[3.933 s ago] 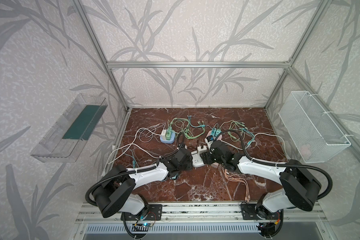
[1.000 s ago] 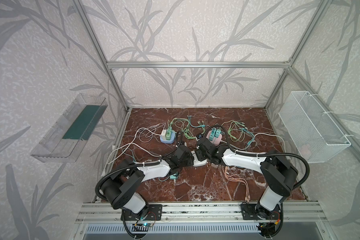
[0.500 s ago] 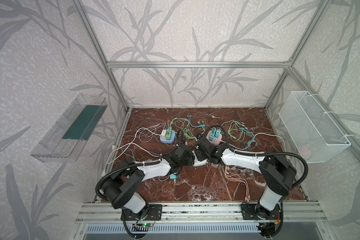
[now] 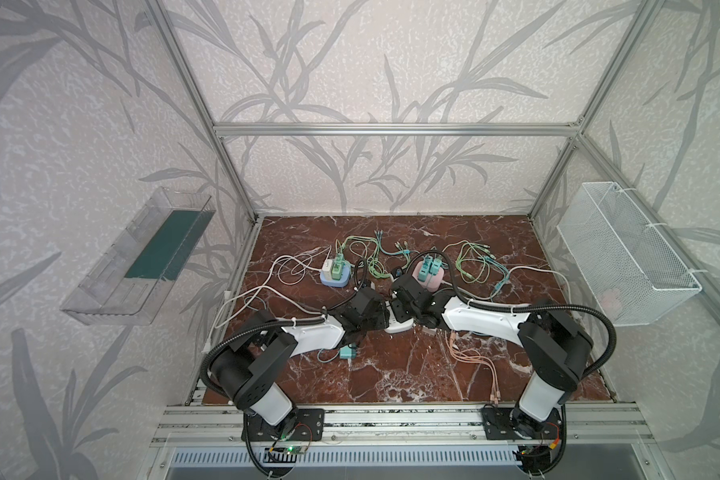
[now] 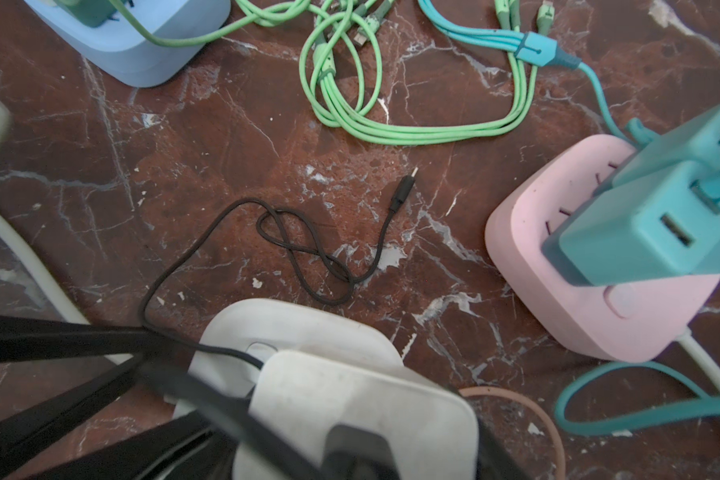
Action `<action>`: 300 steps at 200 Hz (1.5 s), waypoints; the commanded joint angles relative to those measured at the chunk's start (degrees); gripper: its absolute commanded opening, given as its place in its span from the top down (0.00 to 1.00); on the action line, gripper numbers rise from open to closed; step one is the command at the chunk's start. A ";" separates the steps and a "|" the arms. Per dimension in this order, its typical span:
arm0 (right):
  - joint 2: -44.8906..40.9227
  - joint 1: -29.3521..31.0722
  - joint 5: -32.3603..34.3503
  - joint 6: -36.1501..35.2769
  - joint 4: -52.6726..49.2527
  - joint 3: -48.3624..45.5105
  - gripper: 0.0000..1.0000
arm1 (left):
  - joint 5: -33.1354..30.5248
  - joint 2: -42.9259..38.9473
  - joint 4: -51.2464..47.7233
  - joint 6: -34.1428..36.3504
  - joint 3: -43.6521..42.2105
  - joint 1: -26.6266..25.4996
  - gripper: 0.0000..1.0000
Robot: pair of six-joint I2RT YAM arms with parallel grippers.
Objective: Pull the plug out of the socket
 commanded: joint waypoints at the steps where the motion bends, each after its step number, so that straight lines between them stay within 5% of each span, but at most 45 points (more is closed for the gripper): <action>1: -2.00 0.38 -0.04 0.17 -1.50 1.47 0.46 | 0.23 2.03 -6.16 1.35 3.39 0.18 0.46; 223: -5.68 -1.09 1.45 1.01 -2.80 1.51 0.47 | 1.59 1.89 -7.16 -0.55 -0.75 0.10 0.54; 300: -7.65 -4.50 -2.67 -2.83 -8.76 2.37 0.46 | 1.46 0.10 -7.52 0.11 -2.01 0.09 0.54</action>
